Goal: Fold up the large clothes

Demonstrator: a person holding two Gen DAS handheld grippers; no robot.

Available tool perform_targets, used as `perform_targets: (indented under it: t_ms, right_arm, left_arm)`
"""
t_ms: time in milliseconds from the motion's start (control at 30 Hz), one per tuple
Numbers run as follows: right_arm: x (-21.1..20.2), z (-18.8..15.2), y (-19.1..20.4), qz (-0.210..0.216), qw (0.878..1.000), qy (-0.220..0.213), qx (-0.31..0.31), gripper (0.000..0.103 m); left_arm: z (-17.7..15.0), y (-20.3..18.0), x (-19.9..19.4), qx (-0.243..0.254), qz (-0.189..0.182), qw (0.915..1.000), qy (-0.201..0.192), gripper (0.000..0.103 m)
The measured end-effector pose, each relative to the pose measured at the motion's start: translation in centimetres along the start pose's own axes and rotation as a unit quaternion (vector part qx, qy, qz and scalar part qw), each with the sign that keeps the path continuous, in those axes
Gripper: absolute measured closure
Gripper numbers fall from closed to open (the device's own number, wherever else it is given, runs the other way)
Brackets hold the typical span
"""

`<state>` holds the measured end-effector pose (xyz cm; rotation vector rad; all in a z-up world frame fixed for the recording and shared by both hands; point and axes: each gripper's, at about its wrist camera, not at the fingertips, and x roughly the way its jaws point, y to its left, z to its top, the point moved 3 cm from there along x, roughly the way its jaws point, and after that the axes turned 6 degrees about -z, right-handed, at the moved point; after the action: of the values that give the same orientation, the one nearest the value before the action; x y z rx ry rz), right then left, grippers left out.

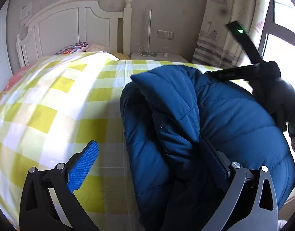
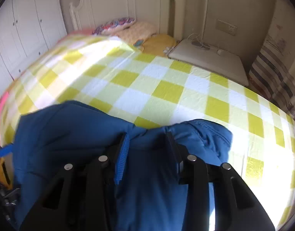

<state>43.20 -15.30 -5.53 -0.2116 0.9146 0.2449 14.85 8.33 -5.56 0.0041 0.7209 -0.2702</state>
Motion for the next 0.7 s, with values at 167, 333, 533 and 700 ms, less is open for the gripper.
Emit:
perform_targets:
  t_ms: [167,333,533,700]
  right_arm:
    - [0.6,-0.1,1.4,-0.036,0.998,0.011,-0.045,0.064]
    - [0.4,-0.6,1.2,-0.028,0.999,0.006,-0.034,0.064]
    - [-0.1,-0.8,0.7,-0.01,1.0,-0.007,-0.017,0.064]
    - [0.0,-0.8,0.3,0.016,1.0,-0.013,0.005,0.064]
  left_arm:
    - [4.2,-0.2,-2.0,0.054,0.041,0.9977,0.012,0.004]
    - [10.8,-2.0,-2.3,0.051,-0.013,0.998,-0.034,0.004]
    - [9.6,0.5,10.4,0.038,0.058,0.9884,0.135,0.004]
    - [7.2,1.9,11.3,-0.017,0.027,0.9939,0.105,0.004]
